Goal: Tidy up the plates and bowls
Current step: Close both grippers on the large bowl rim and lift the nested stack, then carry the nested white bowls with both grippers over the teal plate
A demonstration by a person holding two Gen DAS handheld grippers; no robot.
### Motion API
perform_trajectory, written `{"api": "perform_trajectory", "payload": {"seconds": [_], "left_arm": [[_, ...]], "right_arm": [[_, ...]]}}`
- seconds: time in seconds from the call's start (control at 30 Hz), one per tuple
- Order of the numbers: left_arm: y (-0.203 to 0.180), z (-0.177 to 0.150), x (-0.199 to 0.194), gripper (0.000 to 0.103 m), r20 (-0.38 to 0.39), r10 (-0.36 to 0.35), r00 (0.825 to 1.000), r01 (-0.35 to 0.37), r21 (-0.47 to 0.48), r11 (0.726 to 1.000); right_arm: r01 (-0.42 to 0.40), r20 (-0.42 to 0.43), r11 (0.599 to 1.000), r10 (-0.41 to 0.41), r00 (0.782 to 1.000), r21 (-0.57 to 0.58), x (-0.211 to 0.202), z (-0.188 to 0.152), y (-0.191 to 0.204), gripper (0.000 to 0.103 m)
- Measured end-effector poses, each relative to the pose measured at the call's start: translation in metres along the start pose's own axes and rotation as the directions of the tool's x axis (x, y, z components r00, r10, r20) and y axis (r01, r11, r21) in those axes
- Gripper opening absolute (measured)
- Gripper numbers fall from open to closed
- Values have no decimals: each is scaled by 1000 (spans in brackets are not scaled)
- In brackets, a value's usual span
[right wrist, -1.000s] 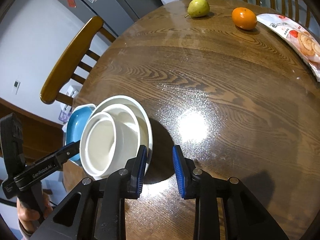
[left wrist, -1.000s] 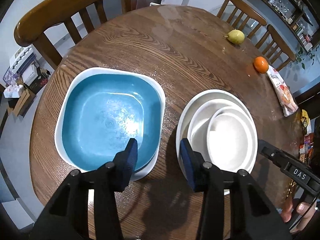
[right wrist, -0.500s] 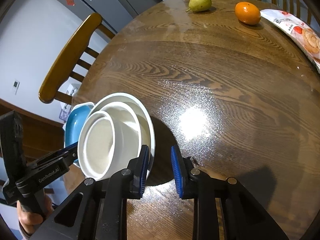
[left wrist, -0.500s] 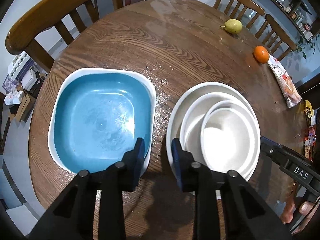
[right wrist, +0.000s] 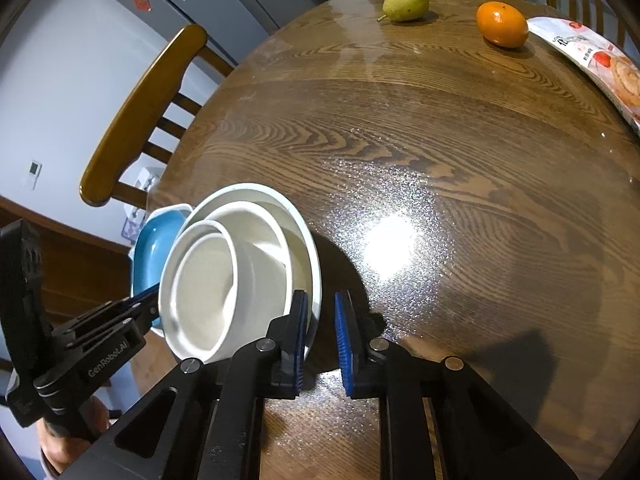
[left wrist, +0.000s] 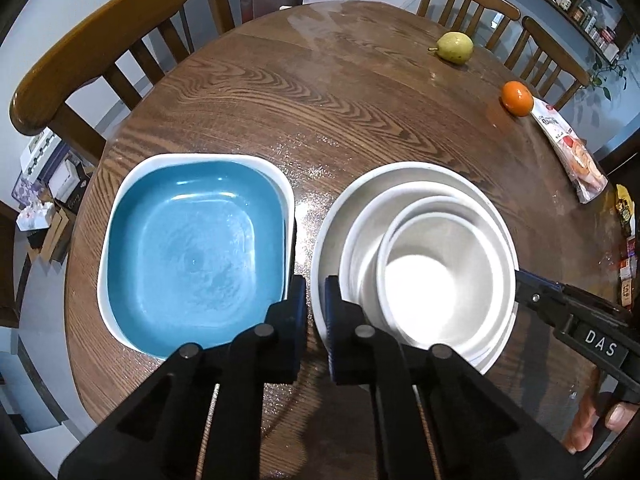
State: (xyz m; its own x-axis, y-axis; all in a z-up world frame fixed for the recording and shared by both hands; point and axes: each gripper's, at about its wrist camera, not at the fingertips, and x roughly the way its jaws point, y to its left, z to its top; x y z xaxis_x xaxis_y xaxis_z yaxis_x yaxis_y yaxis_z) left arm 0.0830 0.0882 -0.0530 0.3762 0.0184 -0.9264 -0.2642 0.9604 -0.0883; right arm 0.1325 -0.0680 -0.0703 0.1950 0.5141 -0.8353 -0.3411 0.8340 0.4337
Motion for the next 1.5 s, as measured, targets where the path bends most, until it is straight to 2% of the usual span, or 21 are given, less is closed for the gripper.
{"api": "perform_trajectory", "payload": {"seconds": [0.1, 0.2, 0.87, 1.5], "left_arm": [[-3, 0, -1, 3, 6, 10, 1000, -10, 11, 1000], [-6, 0, -2, 3, 16, 24, 1000, -24, 27, 999], [-18, -3, -1, 3, 15, 22, 1000, -23, 50, 999], [-21, -9, -25, 3, 100, 35, 994, -43, 72, 996]], "right_arm": [[0, 1, 1000, 0, 1000, 1, 0, 0, 0, 16], [-11, -3, 1000, 11, 1000, 0, 1, 0, 0, 11], [12, 13, 1000, -12, 1000, 20, -8, -7, -5, 11], [27, 78, 1000, -27, 997, -5, -35, -15, 8, 11]]}}
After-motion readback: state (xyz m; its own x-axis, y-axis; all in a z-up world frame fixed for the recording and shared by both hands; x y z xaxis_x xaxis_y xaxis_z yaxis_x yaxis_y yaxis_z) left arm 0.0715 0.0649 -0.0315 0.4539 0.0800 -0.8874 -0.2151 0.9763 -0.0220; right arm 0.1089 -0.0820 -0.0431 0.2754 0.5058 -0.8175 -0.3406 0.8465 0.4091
